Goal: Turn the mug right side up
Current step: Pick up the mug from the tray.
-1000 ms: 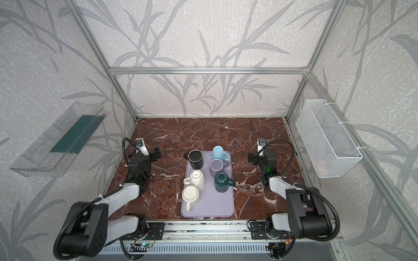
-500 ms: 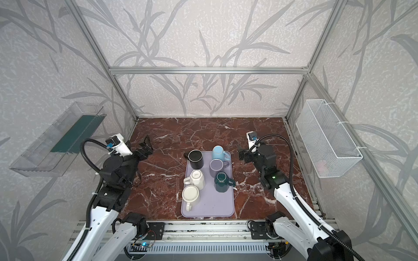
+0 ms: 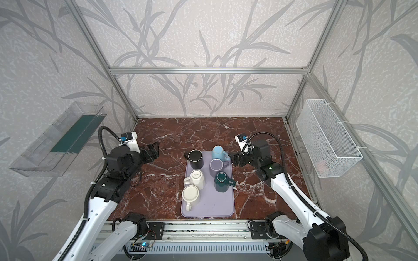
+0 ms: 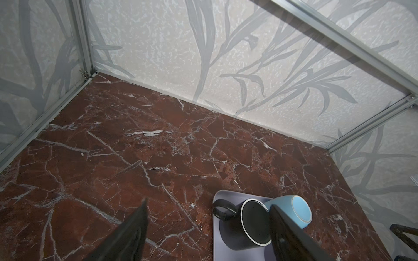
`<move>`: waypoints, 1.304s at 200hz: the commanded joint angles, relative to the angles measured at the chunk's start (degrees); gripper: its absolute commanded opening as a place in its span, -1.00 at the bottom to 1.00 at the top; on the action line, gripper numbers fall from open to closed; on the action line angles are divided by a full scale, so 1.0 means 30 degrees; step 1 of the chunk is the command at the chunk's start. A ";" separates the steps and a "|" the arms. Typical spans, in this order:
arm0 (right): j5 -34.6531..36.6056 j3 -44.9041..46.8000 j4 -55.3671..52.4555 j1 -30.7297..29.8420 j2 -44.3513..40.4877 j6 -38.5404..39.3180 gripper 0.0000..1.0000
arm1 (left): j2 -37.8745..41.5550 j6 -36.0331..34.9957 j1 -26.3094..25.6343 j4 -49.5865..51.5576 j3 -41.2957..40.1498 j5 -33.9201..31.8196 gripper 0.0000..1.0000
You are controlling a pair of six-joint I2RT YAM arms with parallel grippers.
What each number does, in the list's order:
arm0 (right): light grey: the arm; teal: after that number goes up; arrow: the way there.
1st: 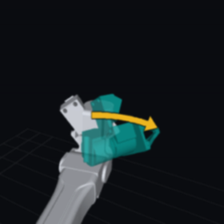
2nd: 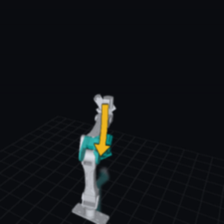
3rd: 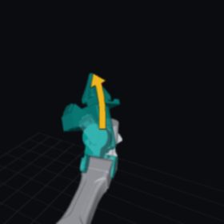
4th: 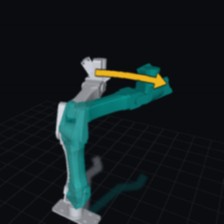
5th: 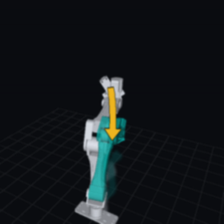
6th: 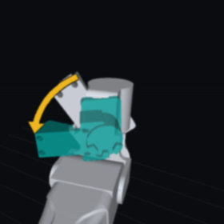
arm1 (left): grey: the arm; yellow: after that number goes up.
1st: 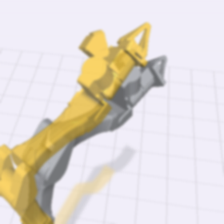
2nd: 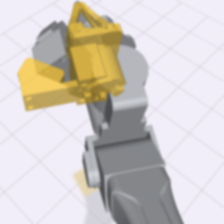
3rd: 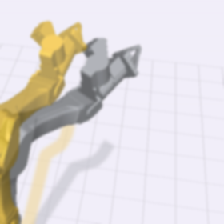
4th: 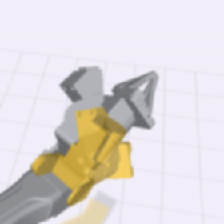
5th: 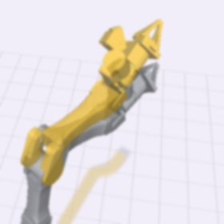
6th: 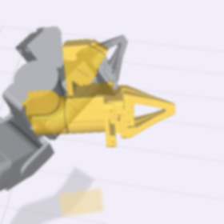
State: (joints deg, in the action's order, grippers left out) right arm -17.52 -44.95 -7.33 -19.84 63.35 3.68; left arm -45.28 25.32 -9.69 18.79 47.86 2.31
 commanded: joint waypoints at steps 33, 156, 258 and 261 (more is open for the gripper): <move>-0.1876 -0.2417 -0.3736 0.0171 0.3937 0.2424 0.33 | -0.1885 0.0272 -0.0022 0.1737 0.0919 0.2074 0.57; -0.6628 -0.7251 -0.7250 0.1152 1.0664 0.9098 0.02 | -0.1146 -0.0036 -0.0036 0.2222 0.1011 0.1376 0.63; -0.5449 -0.8410 -0.6868 0.1757 1.3208 0.9810 -0.08 | -0.0970 -0.0134 -0.0030 0.2352 0.1032 0.1145 0.64; -0.5514 -0.8445 -0.6872 0.1797 1.3257 0.9835 -0.08 | -0.0971 -0.0147 -0.0029 0.2351 0.1039 0.1155 0.64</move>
State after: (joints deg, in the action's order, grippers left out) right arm -34.11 -68.34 -27.35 -15.79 101.62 31.77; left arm -48.93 25.50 -9.69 24.27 49.58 6.46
